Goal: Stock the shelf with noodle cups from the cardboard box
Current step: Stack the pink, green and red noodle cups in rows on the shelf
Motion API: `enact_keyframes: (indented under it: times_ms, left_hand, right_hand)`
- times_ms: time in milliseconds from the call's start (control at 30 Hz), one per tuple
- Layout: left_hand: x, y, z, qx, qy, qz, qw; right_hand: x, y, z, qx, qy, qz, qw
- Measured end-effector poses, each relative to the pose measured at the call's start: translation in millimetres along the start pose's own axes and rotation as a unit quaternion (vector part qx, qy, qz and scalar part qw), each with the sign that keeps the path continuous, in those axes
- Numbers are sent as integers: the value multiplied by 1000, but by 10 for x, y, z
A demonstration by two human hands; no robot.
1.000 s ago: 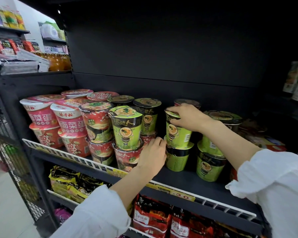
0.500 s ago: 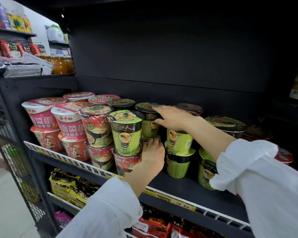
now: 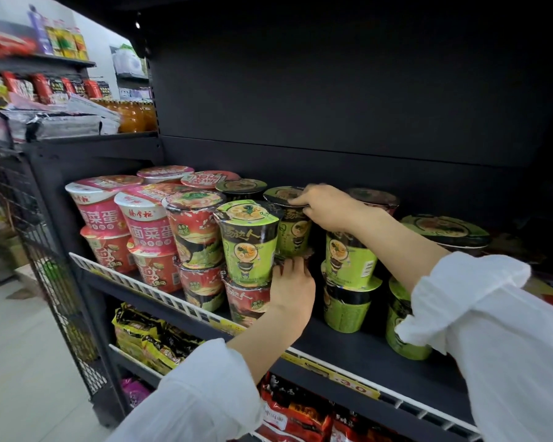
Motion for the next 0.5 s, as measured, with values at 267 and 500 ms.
enact_keyframes:
  times_ms: [267,500]
  left_hand:
    - [8,212,-3,25,7,-27,999]
    - [81,126,-2,-54,-9,2,999]
  right_hand:
    - [56,-32,-61,-36,7,-16,999]
    - [170,-90,55,-69,-20,12,997]
Point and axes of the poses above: each hand's wrist, its own z-axis away from the middle knuckle, its own y-axis out of the palm, x = y × z, the point moved 10 cm from there along -z, towards the middle knuckle, and after that the axes turned 7 degrees about y, right-handed, at the moved point
